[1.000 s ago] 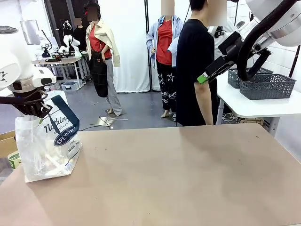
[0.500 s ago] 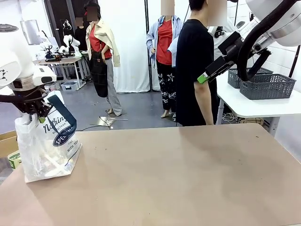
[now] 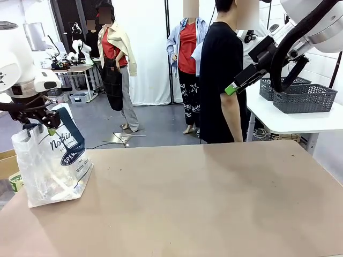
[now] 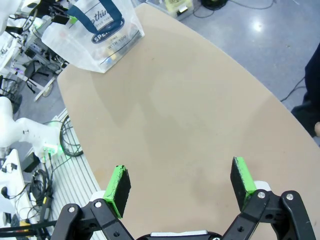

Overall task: Transfer purchased items from the store into the shopping bag.
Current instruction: Move the Reusable shopping bag to the right side of the table.

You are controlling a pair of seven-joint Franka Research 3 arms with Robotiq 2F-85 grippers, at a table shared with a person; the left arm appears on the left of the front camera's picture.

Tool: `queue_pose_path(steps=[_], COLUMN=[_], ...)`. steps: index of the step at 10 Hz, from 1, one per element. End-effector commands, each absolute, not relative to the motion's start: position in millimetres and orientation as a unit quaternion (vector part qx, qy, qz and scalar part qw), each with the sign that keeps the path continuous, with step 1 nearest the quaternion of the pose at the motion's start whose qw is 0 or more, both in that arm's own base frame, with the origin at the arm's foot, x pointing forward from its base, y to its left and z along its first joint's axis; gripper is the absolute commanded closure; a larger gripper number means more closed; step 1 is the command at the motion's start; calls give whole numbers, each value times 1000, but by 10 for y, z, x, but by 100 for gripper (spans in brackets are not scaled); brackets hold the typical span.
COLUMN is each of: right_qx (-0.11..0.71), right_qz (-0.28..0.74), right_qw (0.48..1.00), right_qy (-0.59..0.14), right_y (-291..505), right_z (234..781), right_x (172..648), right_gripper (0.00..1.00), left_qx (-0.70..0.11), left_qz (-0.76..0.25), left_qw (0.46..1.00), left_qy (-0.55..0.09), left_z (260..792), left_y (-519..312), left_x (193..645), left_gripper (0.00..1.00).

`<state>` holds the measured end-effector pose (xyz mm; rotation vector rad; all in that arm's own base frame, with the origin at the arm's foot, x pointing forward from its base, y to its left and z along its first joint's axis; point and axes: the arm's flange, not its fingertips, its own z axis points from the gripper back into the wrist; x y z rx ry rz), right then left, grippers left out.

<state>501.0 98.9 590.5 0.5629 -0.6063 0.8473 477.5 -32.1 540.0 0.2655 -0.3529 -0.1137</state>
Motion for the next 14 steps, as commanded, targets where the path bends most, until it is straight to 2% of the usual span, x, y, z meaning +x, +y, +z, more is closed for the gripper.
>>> queue_pose_path(steps=[1, 8, 11, 14], right_qx=[267, 267, 267, 267], right_qz=[400, 400, 400, 400], right_qw=[829, 829, 829, 829], right_qy=[-285, -285, -285, -285], right_y=[994, 994, 994, 994], right_z=[5894, 5894, 5894, 5894], right_x=[5001, 5001, 5001, 5001], right_gripper=[0, 0, 0, 0], left_qx=[127, 127, 119, 41], left_qz=[-49, -49, -75, -159], left_qw=[975, 976, 971, 968], left_qy=[-173, -172, -193, -191], left_z=[5484, 5534, 5788, 6066], left_y=[-275, -214, -302, -427], left_x=[4773, 4758, 4749, 4844], left_gripper=[0, 0, 0, 0])
